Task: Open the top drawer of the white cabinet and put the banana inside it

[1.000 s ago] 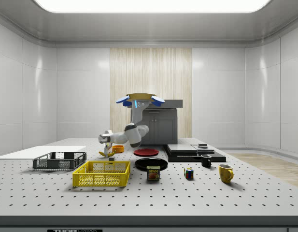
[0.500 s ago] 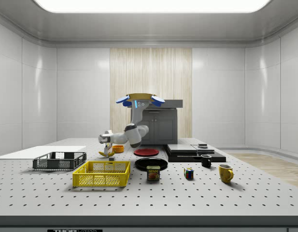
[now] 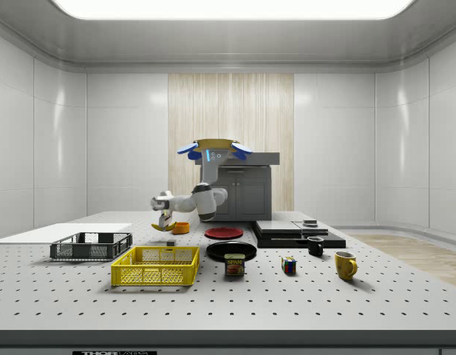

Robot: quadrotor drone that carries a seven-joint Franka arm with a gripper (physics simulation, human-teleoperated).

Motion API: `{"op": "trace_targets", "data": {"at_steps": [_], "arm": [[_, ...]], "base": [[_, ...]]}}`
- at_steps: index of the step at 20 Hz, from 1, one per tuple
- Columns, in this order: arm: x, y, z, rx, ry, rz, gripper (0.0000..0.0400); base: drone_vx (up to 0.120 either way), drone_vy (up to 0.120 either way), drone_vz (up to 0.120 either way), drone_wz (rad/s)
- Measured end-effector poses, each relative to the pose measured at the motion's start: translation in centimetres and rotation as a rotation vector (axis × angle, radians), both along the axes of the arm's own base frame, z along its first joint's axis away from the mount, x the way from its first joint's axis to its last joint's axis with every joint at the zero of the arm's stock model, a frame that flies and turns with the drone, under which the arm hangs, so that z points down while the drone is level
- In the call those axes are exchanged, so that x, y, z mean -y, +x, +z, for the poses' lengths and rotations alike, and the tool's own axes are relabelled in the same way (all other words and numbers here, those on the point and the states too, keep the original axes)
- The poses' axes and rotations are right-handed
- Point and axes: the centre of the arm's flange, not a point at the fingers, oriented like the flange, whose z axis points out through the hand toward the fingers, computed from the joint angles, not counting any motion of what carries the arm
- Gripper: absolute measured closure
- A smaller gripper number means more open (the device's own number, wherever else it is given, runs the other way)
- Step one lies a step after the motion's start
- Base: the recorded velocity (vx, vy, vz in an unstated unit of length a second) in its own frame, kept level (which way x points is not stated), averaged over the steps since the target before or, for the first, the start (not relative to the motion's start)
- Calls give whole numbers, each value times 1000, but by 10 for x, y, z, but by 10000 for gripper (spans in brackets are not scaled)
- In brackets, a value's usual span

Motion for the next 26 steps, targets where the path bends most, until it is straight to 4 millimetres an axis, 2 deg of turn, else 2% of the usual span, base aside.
{"op": "trace_targets", "data": {"at_steps": [5,26], "arm": [[0,0,-8,0,0,4,200],[0,0,-12,0,-1,11,200]], "base": [[-8,0,120,0],[-120,0,120,0]]}}
